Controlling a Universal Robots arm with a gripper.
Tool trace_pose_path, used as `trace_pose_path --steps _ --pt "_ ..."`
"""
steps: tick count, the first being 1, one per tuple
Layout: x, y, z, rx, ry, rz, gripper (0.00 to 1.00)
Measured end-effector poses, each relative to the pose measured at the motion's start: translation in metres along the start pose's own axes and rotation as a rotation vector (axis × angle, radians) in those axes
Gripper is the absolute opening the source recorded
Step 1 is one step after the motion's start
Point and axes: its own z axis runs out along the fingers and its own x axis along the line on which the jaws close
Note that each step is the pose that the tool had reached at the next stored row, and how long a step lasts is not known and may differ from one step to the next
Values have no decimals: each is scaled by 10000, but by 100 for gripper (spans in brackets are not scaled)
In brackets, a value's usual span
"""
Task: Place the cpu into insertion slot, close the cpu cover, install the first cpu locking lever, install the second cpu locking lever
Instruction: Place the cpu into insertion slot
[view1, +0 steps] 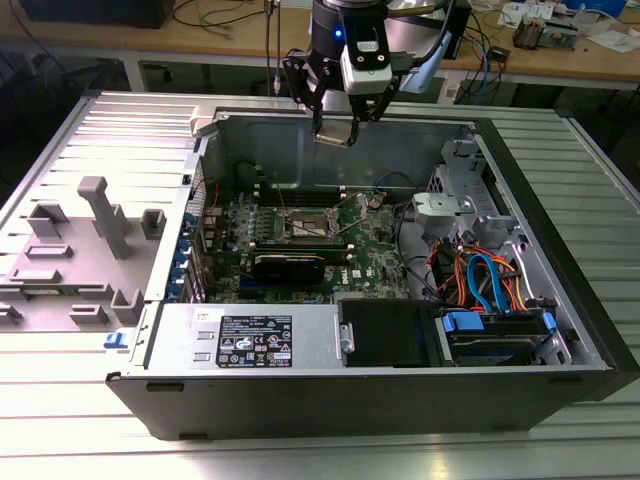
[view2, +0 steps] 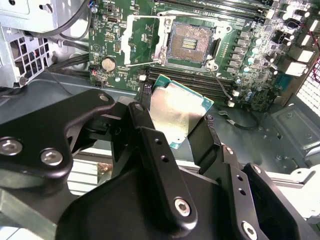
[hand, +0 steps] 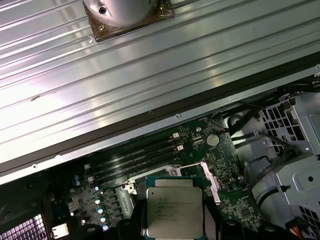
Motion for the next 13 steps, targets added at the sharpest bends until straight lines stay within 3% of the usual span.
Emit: trace_pose_path --steps 13 --pt "0 0 0 -2 -5 60 55"
